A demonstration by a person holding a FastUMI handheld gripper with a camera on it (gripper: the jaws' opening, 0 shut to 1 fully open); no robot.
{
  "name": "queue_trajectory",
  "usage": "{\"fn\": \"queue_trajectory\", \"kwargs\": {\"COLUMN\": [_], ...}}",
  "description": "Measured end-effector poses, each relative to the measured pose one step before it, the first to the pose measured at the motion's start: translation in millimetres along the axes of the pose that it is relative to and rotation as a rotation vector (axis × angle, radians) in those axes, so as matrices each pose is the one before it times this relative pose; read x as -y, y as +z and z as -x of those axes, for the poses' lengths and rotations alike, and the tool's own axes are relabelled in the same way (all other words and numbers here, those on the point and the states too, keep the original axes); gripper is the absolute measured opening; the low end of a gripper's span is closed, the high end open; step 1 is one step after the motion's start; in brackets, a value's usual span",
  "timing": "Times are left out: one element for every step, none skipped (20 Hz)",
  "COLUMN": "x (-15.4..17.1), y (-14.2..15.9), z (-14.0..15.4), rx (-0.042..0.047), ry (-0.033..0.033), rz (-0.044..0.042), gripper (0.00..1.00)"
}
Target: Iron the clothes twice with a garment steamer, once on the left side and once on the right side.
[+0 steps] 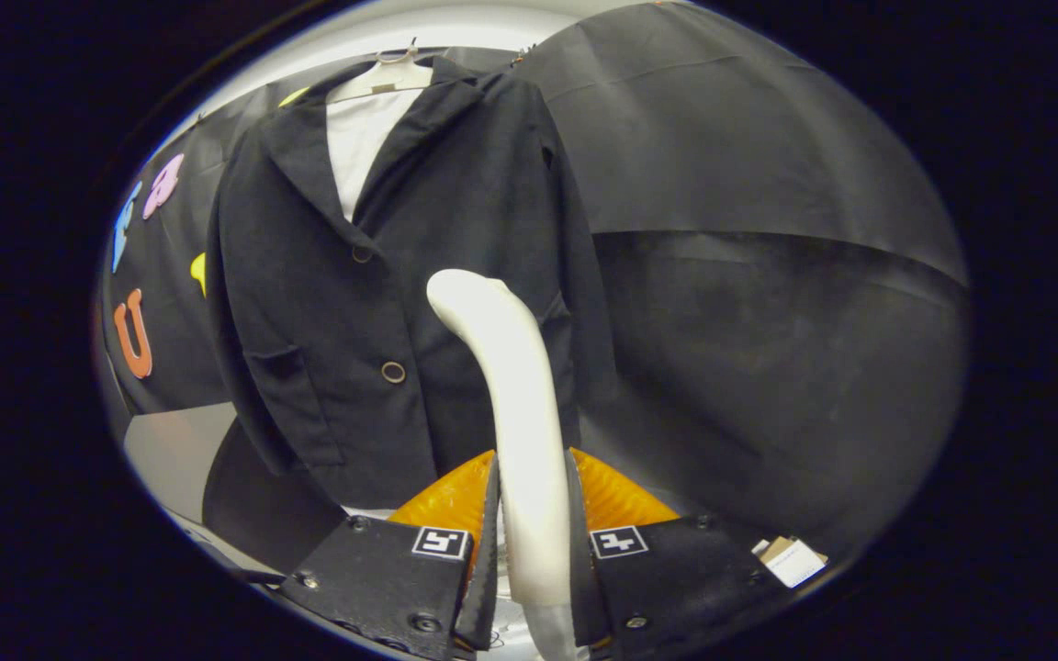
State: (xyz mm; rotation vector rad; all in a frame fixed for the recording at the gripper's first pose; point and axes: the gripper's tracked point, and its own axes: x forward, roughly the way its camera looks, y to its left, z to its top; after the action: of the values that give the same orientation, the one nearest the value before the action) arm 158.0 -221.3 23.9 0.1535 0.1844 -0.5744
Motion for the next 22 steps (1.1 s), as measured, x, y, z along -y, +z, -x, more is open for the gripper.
{"fn": "queue_trajectory", "kwargs": {"x": [1.52,4.34,0.94,1.05,1.06,-0.90,0.26,0.92,-0.55,0.52,0.59,0.33,-0.40,-0.78,-0.19,-0.22,-0.79,0.80,0.67,-0.20,-0.25,1.21], "y": [-3.63,-5.84,-4.15,-4.76,-4.04,-4.40,-4.42,-5.54,-4.63,-5.41,-4.28,-4.02,-3.83,-6.32,-4.87,-5.44,-4.44,-4.89,-4.22,-5.45,-4.83,-4.39], "z": [-0.81,-0.23,-2.13,-2.69,-1.57,-4.61,-2.80,-2.25,-2.74,-2.02,-1.55,-2.93,-1.49,-3.23,-1.68,-2.12,-2.62,-2.62,-1.43,-2.77,-1.84,-0.62], "rx": [-0.00960,-0.01192,-0.01209,-0.01100,-0.00988,-0.01131,-0.01194,-0.01400,-0.01270,-0.01301,-0.01088,-0.01043,-0.00952,-0.01056,-0.01134,-0.01319,-0.01162,-0.01172,-0.00913,-0.00850,-0.00767,-0.00764], "ry": [-0.00310,-0.00554,-0.00452,-0.00329,-0.00311,-0.00332,-0.00358,-0.00283,-0.00133,-0.00115,-0.00155,-0.00120,-0.00104,0.00100,-0.00019,0.00068,0.00172,0.00002,-0.00081,-0.00075,0.00151,0.00061], "rz": [0.00133,0.00135,0.00211,0.00037,0.00152,0.00112,0.00140,0.00097,0.00007,0.00249,0.00253,0.00564,0.00417,0.00421,0.00343,0.00059,0.00037,0.00378,0.00625,0.00648,0.00628,0.00626], "gripper": [0.35,0.35,0.35,0.35,0.35,0.35,0.35,0.35,0.35,0.35,0.35,0.35,0.35,0.35,0.35,0.35,0.35,0.35,0.35,0.35,0.35,0.35]}}
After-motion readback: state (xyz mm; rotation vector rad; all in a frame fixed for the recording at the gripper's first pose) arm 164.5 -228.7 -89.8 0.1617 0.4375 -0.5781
